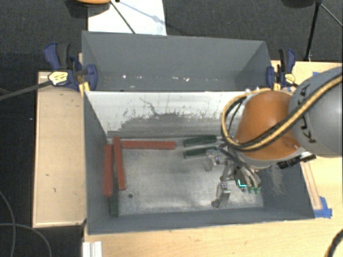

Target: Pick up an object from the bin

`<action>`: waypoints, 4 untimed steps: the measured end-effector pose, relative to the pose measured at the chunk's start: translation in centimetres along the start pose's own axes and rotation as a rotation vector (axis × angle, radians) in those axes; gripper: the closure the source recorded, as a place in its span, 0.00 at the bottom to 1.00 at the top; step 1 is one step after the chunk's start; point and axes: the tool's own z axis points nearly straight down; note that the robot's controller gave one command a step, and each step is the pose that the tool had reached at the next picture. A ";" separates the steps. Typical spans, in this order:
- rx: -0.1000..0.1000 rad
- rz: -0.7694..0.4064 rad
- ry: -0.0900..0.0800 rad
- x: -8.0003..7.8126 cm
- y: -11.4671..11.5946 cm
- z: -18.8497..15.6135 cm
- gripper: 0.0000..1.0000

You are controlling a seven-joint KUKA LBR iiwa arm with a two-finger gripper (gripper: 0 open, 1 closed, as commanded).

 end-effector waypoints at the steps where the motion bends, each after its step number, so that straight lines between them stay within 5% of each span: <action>1: 0.000 0.001 -0.008 -0.2 0.0 -0.4 0.00; 2: 0.000 0.041 -0.015 -8.8 -1.7 6.3 0.00; 3: 0.001 -0.155 -0.007 -9.8 -1.8 3.6 0.00; 4: 0.000 -0.044 -0.009 -9.2 0.4 3.5 0.00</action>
Offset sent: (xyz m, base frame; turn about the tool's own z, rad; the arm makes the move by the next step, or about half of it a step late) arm 0.0886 -0.0167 -0.0703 0.0596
